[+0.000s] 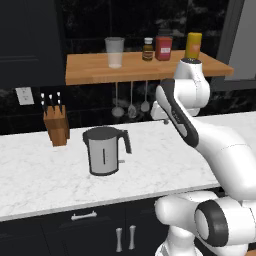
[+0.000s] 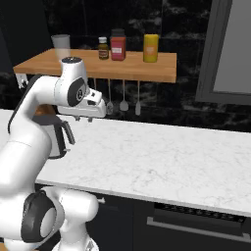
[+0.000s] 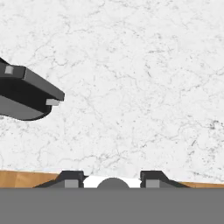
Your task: Navigate to the stand mixer.
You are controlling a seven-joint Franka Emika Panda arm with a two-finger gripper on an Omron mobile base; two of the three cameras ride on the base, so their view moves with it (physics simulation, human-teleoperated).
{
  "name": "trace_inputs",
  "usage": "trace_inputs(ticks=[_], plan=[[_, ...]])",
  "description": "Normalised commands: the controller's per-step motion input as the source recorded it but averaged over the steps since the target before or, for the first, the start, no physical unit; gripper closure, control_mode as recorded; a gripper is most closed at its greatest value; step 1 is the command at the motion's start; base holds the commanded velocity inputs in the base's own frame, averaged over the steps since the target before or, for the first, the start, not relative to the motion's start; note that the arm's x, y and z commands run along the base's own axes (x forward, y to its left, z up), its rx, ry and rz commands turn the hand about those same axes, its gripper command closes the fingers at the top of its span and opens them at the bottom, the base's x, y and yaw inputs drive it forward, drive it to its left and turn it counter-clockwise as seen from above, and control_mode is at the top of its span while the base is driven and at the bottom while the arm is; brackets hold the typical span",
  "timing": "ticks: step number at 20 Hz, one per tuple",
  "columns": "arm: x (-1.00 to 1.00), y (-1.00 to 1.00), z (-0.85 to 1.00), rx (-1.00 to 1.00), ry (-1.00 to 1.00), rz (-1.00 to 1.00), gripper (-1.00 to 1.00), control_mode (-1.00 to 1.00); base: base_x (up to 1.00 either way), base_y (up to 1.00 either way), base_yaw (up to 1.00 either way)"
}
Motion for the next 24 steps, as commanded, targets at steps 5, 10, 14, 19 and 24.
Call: trace_inputs(ticks=[5,10,14,19,24], plan=[[-0.49,0.00,0.00,0.00,-0.01,0.01,-1.00,-1.00,0.00,0.00,0.00],[-0.93,0.00,0.06,0.00,-0.16,0.02,-1.00,-1.00,0.00,0.00,0.00],[-0.62,-0.04,0.27,0.00,-0.21,0.00,-1.00,-1.00,0.00,0.00,0.00],[-0.27,-0.17,0.20,0.00,-0.14,0.00,-1.00,1.00,-0.06,-0.17,0.00],[0.00,0.00,0.00,0.00,0.00,0.00,-1.00,1.00,-0.33,-1.00,-0.14]])
